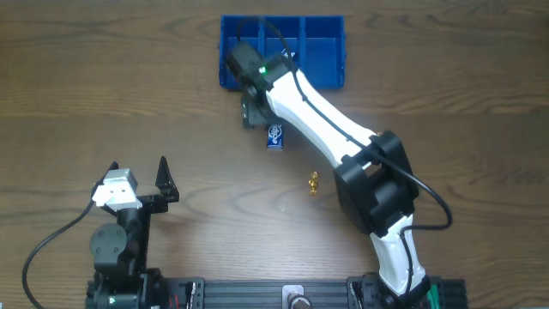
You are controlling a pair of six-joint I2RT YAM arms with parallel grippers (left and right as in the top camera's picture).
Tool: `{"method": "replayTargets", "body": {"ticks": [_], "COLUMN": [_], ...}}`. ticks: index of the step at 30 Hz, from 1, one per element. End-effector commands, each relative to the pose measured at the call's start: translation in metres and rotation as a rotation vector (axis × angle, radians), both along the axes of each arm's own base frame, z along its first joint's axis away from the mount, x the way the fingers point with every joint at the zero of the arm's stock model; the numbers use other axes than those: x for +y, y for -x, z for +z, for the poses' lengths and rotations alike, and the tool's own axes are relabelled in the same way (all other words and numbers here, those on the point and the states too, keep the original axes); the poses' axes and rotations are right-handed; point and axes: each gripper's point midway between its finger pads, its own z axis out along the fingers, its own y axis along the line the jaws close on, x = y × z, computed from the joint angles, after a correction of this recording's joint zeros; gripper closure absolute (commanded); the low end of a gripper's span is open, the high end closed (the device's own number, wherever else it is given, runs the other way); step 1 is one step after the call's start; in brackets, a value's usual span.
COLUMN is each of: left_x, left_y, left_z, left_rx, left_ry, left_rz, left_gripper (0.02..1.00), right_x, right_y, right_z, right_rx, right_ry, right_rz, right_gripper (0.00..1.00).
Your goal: Sort Candies Into Trays
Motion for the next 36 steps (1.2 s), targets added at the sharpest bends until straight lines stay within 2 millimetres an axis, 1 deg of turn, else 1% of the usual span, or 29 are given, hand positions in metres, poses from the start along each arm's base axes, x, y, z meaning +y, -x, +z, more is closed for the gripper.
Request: {"method": "replayTargets", "body": {"ticks": [1, 10, 12, 14, 16, 18, 19, 21, 24, 27, 28, 30, 32, 33, 34, 36], "left_x": [0.0, 0.0, 0.0, 0.0, 0.0, 0.0, 0.0, 0.0, 0.0, 0.0, 0.0, 0.0, 0.0, 0.0, 0.0, 0.0], "left_y": [0.0, 0.0, 0.0, 0.0, 0.0, 0.0, 0.0, 0.0, 0.0, 0.0, 0.0, 0.0, 0.0, 0.0, 0.0, 0.0], "left_z": [-0.019, -0.019, -0.019, -0.019, -0.019, -0.019, -0.019, -0.019, -0.019, -0.019, -0.019, -0.019, -0.019, -0.019, -0.019, -0.019], "left_rx": [0.043, 0.043, 0.043, 0.043, 0.043, 0.043, 0.043, 0.043, 0.043, 0.043, 0.043, 0.043, 0.043, 0.043, 0.043, 0.043], "left_ry": [-0.01, -0.01, -0.01, -0.01, -0.01, -0.01, -0.01, -0.01, -0.01, -0.01, -0.01, -0.01, -0.01, -0.01, -0.01, -0.01], "left_rz": [-0.001, -0.001, -0.001, -0.001, -0.001, -0.001, -0.001, -0.001, -0.001, -0.001, -0.001, -0.001, -0.001, -0.001, -0.001, -0.001], "left_gripper": [0.02, 0.02, 0.02, 0.023, 0.02, 0.02, 0.02, 0.023, 0.02, 0.02, 0.023, 0.02, 0.02, 0.02, 0.02, 0.02], "right_x": [-0.002, -0.005, -0.004, -0.002, 0.0, 0.001, 0.001, 0.001, 0.001, 0.002, 0.003, 0.007, 0.009, 0.009, 0.007, 0.004], "right_y": [0.007, 0.012, 0.012, 0.014, 0.016, 0.015, 0.015, 0.015, 0.015, 0.016, 0.017, 0.02, 0.02, 0.019, 0.017, 0.013], "right_z": [-0.03, -0.045, -0.05, -0.059, -0.064, -0.065, -0.065, -0.065, -0.065, -0.065, -0.061, -0.043, -0.008, 0.014, 0.041, 0.085], "right_rx": [0.041, 0.05, 0.056, 0.076, 0.091, 0.089, 0.087, 0.087, 0.09, 0.09, 0.085, 0.066, 0.001, -0.047, -0.116, -0.223], "right_ry": [-0.041, -0.039, -0.035, -0.039, -0.045, -0.047, -0.049, -0.051, -0.054, -0.054, -0.057, -0.071, -0.085, -0.093, -0.104, -0.131], "right_rz": [-0.035, -0.059, -0.061, -0.058, -0.058, -0.064, -0.064, -0.076, -0.078, -0.077, -0.073, -0.06, -0.045, -0.041, -0.037, -0.029], "right_gripper": [0.108, 0.145, 0.154, 0.167, 0.198, 0.261, 0.316, 0.465, 0.645, 0.704, 0.724, 0.741, 0.763, 0.766, 0.768, 0.781]}}
